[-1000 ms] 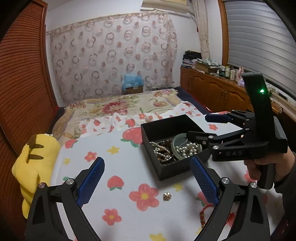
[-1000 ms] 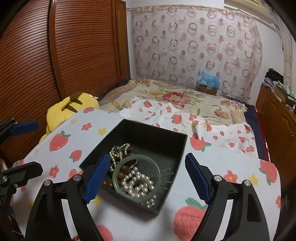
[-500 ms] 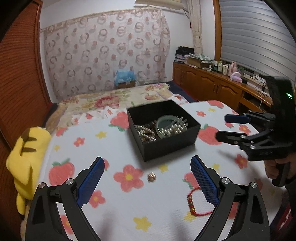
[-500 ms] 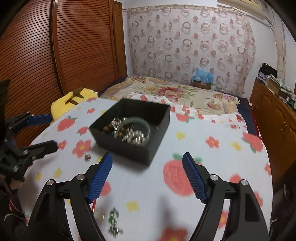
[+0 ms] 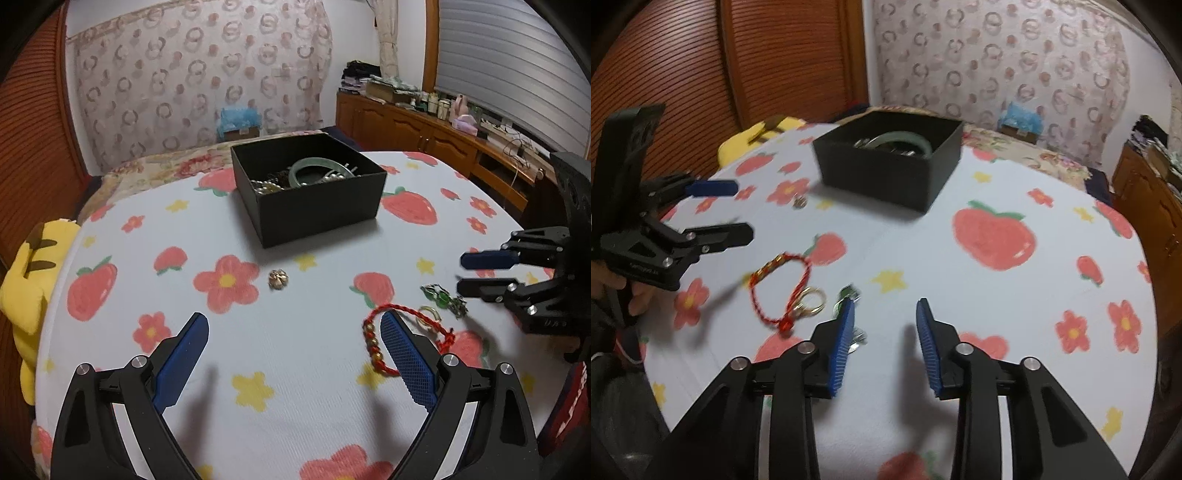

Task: Organize jewelry
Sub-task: 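Grasp the red cord bracelet with the left tool while the right tool grasps the green pendant, then lift the red bracelet and green pendant and carry both over the black box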

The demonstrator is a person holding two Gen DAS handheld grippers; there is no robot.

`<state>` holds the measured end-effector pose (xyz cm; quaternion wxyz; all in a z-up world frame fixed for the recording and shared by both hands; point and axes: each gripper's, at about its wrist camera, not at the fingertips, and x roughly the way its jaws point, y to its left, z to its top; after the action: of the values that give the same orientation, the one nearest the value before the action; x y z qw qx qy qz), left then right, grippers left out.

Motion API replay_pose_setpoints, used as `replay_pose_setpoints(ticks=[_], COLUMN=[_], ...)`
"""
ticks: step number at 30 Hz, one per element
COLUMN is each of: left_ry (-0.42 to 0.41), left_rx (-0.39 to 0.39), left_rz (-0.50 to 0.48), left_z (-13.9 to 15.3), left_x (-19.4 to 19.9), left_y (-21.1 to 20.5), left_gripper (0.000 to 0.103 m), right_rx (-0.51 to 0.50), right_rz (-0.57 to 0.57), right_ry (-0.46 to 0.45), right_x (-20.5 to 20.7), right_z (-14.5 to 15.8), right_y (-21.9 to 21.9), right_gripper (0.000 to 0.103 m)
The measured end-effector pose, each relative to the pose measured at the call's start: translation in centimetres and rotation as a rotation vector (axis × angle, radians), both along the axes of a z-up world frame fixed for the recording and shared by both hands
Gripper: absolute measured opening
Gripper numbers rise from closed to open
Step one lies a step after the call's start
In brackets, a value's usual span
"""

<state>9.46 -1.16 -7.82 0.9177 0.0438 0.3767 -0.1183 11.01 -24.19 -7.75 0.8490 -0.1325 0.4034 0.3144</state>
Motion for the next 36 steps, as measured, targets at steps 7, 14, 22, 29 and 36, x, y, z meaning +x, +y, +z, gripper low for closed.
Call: replay_pose_setpoints(ticks=[7,14,22,29,36], left_ry=[-0.004,0.031,0.063,0.096,0.075], left_rx=[-0.004,0.001,-0.015,0.02,0.011], left_rz=[-0.023,-0.056,-0.081,-0.089,-0.075], left_z=[0.1,-0.5,-0.9,-1.8,-1.4], left_x=[-0.9,-1.3,-0.9,0.5,-0.2], left_y=[-1.3,-2.5,-3.6,-4.6,-4.0], left_gripper=[0.091,0.071,0.035,0.016,0.007], right_rx=[-0.007,-0.045,-0.042,-0.052,-0.05], right_rz=[0.038,0.043,0.034,0.032,0.032], right_ry=[0.021,0.017,0.005,-0.007,-0.005], right_x=[-0.6,-0.8,-0.8,-0.8,-0.8], right_z=[0.2,-0.6,-0.7,-0.7,-0.8], right_y=[1.2,1.8,1.3,1.5,1.6], right_gripper=[0.033,0.026,0.018,0.018,0.018])
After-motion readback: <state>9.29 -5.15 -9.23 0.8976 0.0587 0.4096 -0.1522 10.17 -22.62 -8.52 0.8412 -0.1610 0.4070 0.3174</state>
